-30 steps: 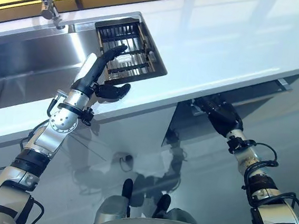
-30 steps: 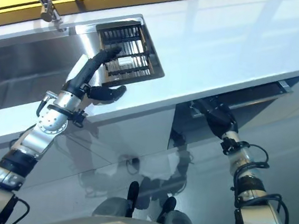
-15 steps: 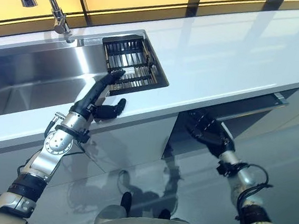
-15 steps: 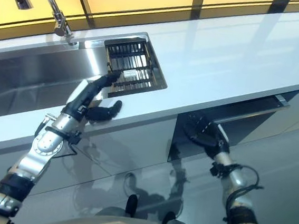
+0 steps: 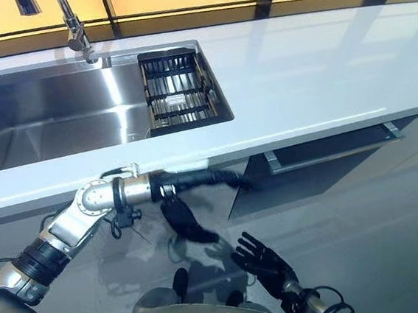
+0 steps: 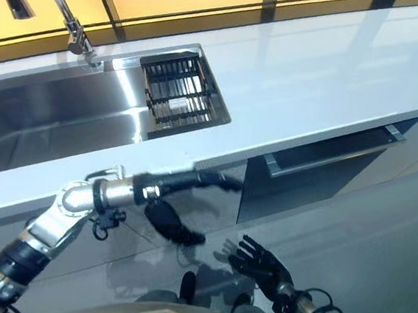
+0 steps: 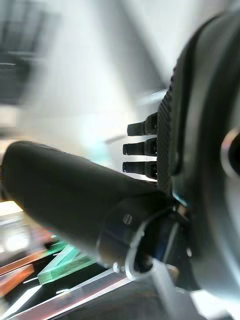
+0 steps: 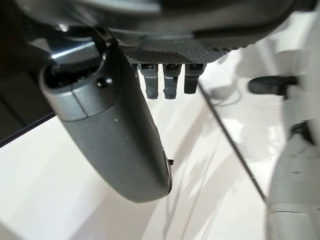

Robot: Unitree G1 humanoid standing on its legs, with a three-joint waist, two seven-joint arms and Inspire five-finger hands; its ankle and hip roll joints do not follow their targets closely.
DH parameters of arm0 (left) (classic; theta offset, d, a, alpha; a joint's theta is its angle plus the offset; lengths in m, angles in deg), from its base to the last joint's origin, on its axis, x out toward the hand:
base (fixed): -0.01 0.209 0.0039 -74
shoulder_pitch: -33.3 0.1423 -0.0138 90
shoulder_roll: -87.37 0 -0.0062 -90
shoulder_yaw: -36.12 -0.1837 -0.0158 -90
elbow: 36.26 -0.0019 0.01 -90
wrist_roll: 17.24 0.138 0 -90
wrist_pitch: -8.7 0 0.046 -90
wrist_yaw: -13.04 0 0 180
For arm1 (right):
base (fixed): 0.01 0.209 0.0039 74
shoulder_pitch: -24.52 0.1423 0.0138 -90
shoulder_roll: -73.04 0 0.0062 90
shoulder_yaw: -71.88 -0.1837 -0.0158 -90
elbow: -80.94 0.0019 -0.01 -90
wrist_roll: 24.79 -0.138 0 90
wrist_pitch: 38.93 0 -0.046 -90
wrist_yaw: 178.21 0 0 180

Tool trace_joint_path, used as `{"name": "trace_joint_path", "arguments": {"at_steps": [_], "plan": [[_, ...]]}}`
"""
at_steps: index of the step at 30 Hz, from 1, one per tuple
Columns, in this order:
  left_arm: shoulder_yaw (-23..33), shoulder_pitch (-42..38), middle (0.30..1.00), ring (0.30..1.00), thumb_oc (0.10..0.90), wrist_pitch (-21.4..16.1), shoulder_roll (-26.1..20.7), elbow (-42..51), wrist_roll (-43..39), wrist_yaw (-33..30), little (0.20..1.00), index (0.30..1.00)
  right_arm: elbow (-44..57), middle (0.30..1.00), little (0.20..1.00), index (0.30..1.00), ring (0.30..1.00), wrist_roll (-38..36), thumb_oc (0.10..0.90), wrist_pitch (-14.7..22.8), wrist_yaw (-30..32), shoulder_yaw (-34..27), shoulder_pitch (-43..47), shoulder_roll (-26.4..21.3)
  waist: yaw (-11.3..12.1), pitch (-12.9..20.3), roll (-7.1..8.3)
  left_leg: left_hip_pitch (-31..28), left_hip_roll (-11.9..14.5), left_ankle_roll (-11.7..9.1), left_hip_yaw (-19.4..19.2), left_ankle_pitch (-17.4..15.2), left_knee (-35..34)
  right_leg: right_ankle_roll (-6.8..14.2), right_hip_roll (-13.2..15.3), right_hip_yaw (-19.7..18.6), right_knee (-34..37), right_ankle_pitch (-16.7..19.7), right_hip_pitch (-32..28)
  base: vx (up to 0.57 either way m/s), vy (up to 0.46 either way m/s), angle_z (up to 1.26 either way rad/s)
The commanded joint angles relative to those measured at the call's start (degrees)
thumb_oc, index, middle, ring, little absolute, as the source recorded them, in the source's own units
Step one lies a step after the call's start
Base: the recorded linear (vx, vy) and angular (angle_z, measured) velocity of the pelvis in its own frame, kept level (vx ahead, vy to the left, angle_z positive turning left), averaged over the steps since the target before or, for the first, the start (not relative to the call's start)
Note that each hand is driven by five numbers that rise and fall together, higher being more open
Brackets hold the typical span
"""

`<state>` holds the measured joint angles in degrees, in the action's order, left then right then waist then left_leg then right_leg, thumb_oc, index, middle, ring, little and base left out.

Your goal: Pick up plates and place into dishwasher.

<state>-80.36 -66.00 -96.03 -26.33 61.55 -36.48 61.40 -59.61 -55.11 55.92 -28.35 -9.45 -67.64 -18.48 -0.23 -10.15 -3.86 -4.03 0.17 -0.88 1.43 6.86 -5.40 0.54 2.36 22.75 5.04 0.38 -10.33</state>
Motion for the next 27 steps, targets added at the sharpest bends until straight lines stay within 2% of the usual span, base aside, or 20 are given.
{"name": "trace_joint_path", "arguments": {"at_steps": [1, 5, 10, 12, 15, 17, 18, 19, 20, 21, 22, 24, 25, 26, 27], "plan": [[2.1, -5.1, 0.9, 0.9, 0.8, 3.9, 0.8, 4.5, -9.6, 4.1, 0.9, 0.9, 2.5, 0.9, 0.9, 0.9, 0.9, -0.4, 0.8, 3.3, -1.5, 1.1, 5.2, -1.3, 0.6, 0.6, 0.28, -2.6, -0.9, 0.1, -5.4, -6.0, 0.4, 2.9, 0.6, -3.5, -6.0, -4.1, 1.8, -0.07, -0.071, 0.01], [2.0, -5.1, 0.9, 0.9, 0.8, 7.4, 1.8, 6.0, -13.4, 6.0, 0.9, 0.9, 2.6, 0.9, 0.9, 0.9, 0.9, 0.1, 0.8, 3.1, -1.3, 1.4, 6.3, -1.8, 1.0, 0.5, 0.11, -2.5, -0.9, -0.1, -4.9, -5.8, 0.4, 2.6, 0.4, -3.4, -5.8, -4.1, 1.6, -0.05, -0.068, 0.04], [2.9, -4.5, 0.9, 0.9, 0.8, 8.6, 4.1, 6.3, -14.8, 7.1, 0.9, 0.9, 2.3, 0.9, 0.9, 0.9, 0.9, 0.6, 0.8, 2.8, -1.0, 1.9, 7.6, -1.7, 1.7, 0.3, -0.19, -2.3, -0.9, -0.5, -4.0, -5.4, 0.4, 1.9, 0.1, -3.2, -6.0, -4.5, 1.4, -0.06, -0.083, 0.15], [3.4, -3.8, 0.9, 0.9, 0.8, 9.1, 6.4, 5.4, -17.0, 5.2, 0.9, 0.9, 1.8, 0.9, 0.9, 0.9, 0.9, 1.3, 0.8, 2.6, -0.9, 1.9, 8.2, -1.5, 2.2, 0.2, -0.32, -2.2, -0.8, -0.8, -3.8, -5.1, 0.4, 1.7, 0.1, -2.9, -5.9, -4.5, 1.2, -0.04, -0.093, 0.14], [3.7, -2.4, 0.9, 0.9, 0.8, 5.8, 9.4, 0.8, -15.2, -0.6, 0.9, 0.9, 0.5, 0.9, 0.9, 0.9, 0.9, 2.4, 0.8, 2.4, -0.6, 2.3, 9.3, -1.1, 3.0, 0.1, -0.33, -1.9, -0.6, -1.1, -3.7, -4.9, 0.6, 1.4, 0.1, -2.3, -5.9, -4.6, 0.8, -0.02, -0.087, 0.06], [4.9, -0.2, 0.9, 0.9, 0.8, 3.5, 11.5, -4.2, -14.5, -6.1, 0.9, 0.9, -1.1, 0.9, 0.9, 0.9, 0.9, 4.7, 0.8, 2.4, 0.6, 2.2, 10.0, -1.1, 3.9, -0.1, -0.27, -1.5, -0.3, -1.5, -3.8, -4.5, 0.7, 1.2, 0.1, -1.7, -5.5, -4.6, 0.4, 0.0, -0.089, 0.06], [5.2, 0.3, 0.9, 0.9, 0.8, 3.6, 11.9, -5.1, -14.2, -10.6, 0.9, 0.9, -1.6, 0.9, 0.9, 0.9, 0.9, 5.5, 0.8, 2.3, 1.1, 2.1, 10.1, -1.1, 4.1, -0.1, -0.27, -1.3, -0.2, -1.6, -3.8, -4.4, 0.7, 1.1, 0.1, -1.5, -5.4, -4.6, 0.3, 0.01, -0.065, 0.06], [6.4, 2.0, 0.9, 0.9, 0.8, 0.9, 12.9, -9.4, -12.4, -10.5, 0.9, 0.9, -2.2, 0.9, 0.9, 0.9, 0.9, 6.0, 0.8, 2.5, 1.5, 1.8, 10.1, -1.1, 4.6, -0.2, -0.16, -1.0, 0.0, -1.9, -4.1, -3.8, 0.4, 1.0, 0.0, -0.9, -5.1, -4.5, 0.0, 0.01, -0.052, 0.05], [6.8, 2.8, 0.9, 0.9, 0.8, -0.1, 13.2, -11.1, -11.6, -10.7, 0.9, 0.9, -2.5, 0.9, 0.9, 0.9, 0.9, 6.2, 0.8, 2.5, 1.7, 1.6, 10.1, -1.1, 4.8, -0.2, -0.09, -0.7, 0.1, -2.0, -4.2, -3.6, 0.4, 1.0, -0.1, -0.7, -4.9, -4.4, -0.1, -0.01, -0.063, 0.04], [8.6, 6.7, 0.9, 0.9, 0.8, -4.1, 14.3, -18.1, -9.5, -13.0, 0.9, 0.9, -2.9, 0.9, 0.9, 0.9, 0.9, 6.8, 0.8, 1.8, 3.1, 0.8, 10.0, -1.0, 5.8, -0.5, 0.19, 0.7, 0.2, -2.5, -4.9, -2.4, 0.4, 0.9, -0.3, -0.1, -4.9, -4.2, -0.2, -0.03, -0.045, 0.06], [9.2, 7.9, 0.9, 0.9, 0.8, -6.0, 14.8, -21.6, -8.4, -13.3, 0.9, 0.9, -3.1, 0.9, 0.9, 0.9, 0.9, 6.8, 0.8, 1.5, 3.1, 0.3, 9.7, -1.0, 6.2, -0.7, 0.47, 1.1, -0.1, -2.5, -5.8, -2.7, 1.0, 0.9, -0.2, 0.5, -5.1, -4.4, -0.2, -0.06, -0.035, 0.07], [9.6, 9.1, 0.9, 0.9, 0.8, -10.8, 15.4, -28.9, -4.9, -14.9, 0.9, 0.9, -4.0, 0.9, 0.9, 0.9, 0.9, 6.4, 0.8, 1.0, 3.8, -0.3, 9.6, -0.7, 6.3, -1.0, 1.61, 2.0, -0.3, -1.8, -7.8, -5.1, 6.6, 0.6, 0.7, 1.7, -6.2, -4.5, 0.6, -0.09, 0.0, 0.37], [9.9, 9.5, 0.9, 0.9, 0.8, -11.8, 16.1, -32.3, -3.1, -15.5, 0.9, 0.9, -4.8, 0.9, 0.9, 0.9, 0.9, 6.7, 0.8, 0.7, 4.2, -0.4, 9.7, -0.5, 6.4, -1.2, 2.48, 2.7, -0.5, -1.2, -8.9, -7.1, 10.6, 0.4, 1.5, 2.1, -6.8, -4.4, 1.1, -0.05, 0.011, 0.71], [10.0, 10.0, 0.9, 0.9, 0.8, -13.1, 17.1, -36.7, -0.1, -17.2, 0.9, 0.9, -5.9, 0.9, 0.9, 0.9, 0.9, 6.7, 0.8, 0.3, 4.4, -0.4, 9.8, -0.5, 6.5, -1.5, 3.59, 3.1, -0.6, -0.8, -10.0, -11.5, 16.6, 0.4, 2.3, 2.0, -7.4, -4.9, 1.0, -0.04, 0.062, 0.7], [10.2, 10.3, 0.9, 0.9, 0.8, -14.6, 18.0, -40.3, 4.6, -19.2, 0.9, 0.9, -7.5, 0.9, 0.9, 0.9, 0.9, 6.6, 0.8, -0.1, 4.5, -0.9, 9.8, -0.5, 6.6, -1.7, 4.25, 3.0, -1.0, 0.1, -10.6, -13.9, 19.0, 0.6, 3.0, 2.5, -8.0, -4.6, 1.4, 0.0, 0.083, 0.6]]}}
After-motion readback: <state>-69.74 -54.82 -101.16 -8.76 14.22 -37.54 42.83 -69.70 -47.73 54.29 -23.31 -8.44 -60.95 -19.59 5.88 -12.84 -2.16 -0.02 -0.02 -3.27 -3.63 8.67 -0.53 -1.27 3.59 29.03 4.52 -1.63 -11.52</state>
